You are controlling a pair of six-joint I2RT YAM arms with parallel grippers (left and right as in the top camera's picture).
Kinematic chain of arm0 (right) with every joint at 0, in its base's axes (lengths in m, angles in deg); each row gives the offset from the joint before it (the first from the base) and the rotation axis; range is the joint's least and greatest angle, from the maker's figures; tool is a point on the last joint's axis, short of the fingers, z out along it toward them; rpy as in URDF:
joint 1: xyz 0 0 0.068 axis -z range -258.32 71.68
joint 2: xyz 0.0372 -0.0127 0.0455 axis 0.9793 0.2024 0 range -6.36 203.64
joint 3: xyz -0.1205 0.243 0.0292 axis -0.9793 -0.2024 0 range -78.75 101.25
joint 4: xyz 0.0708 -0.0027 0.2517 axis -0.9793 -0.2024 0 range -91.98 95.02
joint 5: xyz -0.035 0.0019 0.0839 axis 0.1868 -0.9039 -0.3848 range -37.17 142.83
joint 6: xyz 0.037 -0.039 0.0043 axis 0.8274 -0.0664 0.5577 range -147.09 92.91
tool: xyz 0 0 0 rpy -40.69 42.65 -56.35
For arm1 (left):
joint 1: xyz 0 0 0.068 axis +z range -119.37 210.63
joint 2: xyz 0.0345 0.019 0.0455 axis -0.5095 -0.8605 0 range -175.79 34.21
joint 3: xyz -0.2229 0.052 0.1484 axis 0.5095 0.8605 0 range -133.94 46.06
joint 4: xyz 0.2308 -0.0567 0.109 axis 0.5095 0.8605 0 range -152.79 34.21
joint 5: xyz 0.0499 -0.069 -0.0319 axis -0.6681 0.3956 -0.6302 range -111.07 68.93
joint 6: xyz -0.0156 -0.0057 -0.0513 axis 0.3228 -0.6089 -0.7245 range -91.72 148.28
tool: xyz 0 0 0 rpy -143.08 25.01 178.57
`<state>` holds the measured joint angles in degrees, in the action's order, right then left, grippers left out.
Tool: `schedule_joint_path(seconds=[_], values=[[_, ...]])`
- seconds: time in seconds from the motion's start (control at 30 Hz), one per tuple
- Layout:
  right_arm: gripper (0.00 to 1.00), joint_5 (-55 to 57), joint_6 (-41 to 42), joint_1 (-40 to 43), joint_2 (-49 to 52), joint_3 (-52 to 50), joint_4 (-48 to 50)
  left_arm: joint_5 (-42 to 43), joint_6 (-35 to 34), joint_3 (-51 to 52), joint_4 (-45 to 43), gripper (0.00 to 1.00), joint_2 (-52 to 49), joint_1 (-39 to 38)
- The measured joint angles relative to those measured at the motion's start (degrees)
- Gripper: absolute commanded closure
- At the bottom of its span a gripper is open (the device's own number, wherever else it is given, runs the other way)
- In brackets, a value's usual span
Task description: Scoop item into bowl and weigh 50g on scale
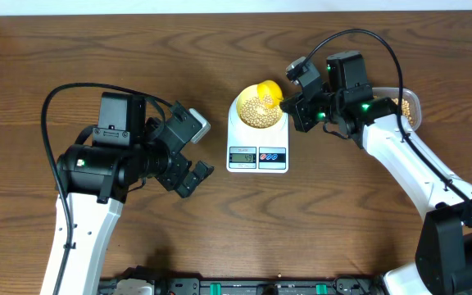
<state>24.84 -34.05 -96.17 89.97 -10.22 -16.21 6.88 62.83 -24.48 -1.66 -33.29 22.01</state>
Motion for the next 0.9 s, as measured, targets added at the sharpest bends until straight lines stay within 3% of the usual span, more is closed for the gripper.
schedule_joint_path(seconds=[0.9], values=[[0.99, -1.66, 1.7, -0.04, 0.0, 0.0, 0.2, 0.0, 0.0, 0.0, 0.0, 0.0, 0.0, 0.0]])
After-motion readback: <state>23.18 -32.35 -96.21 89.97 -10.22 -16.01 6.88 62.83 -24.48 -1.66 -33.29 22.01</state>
